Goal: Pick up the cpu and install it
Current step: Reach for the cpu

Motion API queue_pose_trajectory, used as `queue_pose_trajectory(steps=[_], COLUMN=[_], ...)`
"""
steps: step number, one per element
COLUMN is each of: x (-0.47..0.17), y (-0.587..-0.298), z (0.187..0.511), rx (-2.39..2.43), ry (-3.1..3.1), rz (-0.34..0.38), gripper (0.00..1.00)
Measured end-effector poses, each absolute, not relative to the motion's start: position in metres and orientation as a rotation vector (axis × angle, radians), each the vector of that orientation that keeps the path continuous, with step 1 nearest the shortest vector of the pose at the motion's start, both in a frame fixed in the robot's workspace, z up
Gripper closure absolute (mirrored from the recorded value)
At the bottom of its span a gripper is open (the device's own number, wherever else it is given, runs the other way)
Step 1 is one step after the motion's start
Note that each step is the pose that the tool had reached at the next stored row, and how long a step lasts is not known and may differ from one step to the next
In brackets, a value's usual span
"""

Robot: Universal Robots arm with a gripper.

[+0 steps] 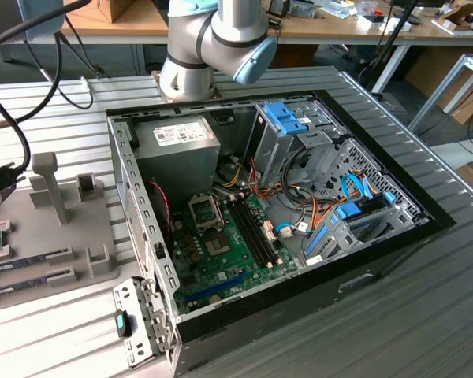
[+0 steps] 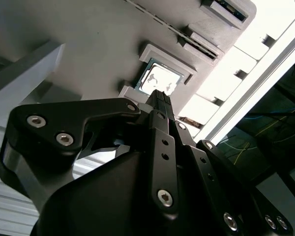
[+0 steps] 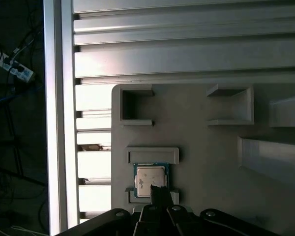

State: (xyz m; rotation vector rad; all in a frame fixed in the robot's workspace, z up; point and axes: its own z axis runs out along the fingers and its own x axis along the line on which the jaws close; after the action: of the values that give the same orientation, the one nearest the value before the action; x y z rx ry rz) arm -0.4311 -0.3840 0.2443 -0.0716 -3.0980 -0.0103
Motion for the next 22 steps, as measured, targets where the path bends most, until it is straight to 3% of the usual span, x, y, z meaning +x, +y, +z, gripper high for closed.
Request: queue_pose_trajectory(steps=[22], x=[-0.4355], y=[-0.3840], z=[0.2343], rx=[-0.072], ry=[-3.098], rz=[-0.010], gripper=[0.89])
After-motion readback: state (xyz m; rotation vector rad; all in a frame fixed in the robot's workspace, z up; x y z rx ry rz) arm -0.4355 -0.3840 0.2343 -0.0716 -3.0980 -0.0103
